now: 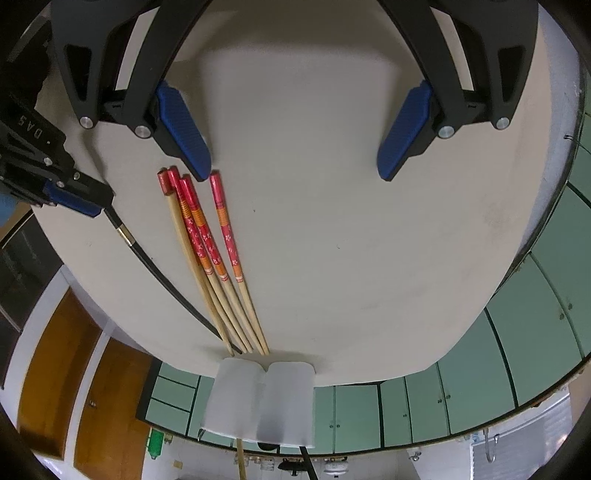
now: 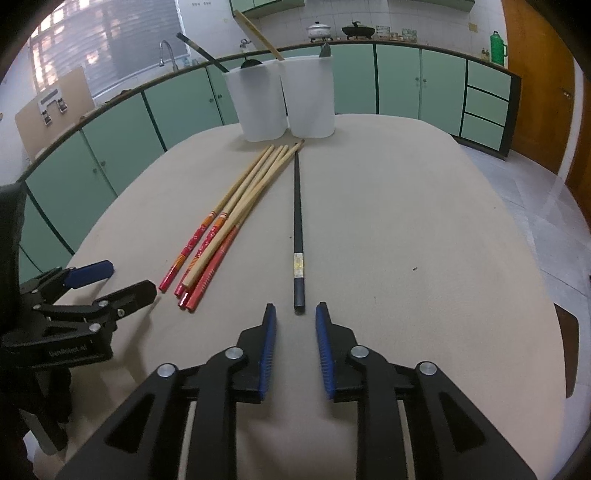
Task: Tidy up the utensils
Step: 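Pull the black chopstick out of the bundle with the right gripper, then grasp a red-patterned chopstick with the left gripper while the right gripper holds the black one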
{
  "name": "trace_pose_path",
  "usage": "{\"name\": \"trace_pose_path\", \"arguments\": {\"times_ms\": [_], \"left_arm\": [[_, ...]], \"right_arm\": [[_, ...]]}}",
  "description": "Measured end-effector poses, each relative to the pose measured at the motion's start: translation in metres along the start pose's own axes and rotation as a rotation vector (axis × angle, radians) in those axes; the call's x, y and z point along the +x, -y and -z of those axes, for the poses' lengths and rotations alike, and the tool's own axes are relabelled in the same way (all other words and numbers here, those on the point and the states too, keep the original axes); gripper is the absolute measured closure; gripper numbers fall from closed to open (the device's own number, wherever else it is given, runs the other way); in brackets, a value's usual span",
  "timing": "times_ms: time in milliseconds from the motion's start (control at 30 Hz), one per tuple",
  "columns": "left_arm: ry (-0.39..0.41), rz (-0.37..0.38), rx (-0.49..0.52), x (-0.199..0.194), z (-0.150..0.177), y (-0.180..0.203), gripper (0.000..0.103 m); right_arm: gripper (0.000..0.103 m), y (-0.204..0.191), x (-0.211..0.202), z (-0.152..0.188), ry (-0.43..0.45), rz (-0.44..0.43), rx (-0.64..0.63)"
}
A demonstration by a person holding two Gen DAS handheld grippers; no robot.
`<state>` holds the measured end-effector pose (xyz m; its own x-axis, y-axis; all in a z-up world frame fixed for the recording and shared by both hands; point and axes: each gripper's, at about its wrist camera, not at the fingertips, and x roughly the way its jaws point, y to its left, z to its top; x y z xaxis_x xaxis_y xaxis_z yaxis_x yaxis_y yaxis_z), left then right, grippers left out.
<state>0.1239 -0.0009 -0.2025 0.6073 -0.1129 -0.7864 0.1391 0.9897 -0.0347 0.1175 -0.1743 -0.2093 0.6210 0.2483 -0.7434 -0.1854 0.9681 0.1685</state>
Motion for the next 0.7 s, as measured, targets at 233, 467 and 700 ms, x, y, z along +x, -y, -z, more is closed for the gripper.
{"name": "trace_pose_path", "arguments": {"times_ms": [233, 467, 700], "left_arm": [[-0.001, 0.008, 0.019, 0.004, -0.004, 0.005, 0.020], [0.002, 0.006, 0.038, 0.005, -0.005, 0.012, 0.033], [0.013, 0.006, 0.056, 0.007, -0.008, 0.018, 0.058]], "right_arm": [[0.082, 0.001, 0.008, -0.009, -0.006, 0.008, 0.005], [0.096, 0.006, 0.008, -0.009, -0.010, 0.005, 0.023], [0.096, 0.007, 0.008, -0.009, -0.009, -0.002, 0.034]]}}
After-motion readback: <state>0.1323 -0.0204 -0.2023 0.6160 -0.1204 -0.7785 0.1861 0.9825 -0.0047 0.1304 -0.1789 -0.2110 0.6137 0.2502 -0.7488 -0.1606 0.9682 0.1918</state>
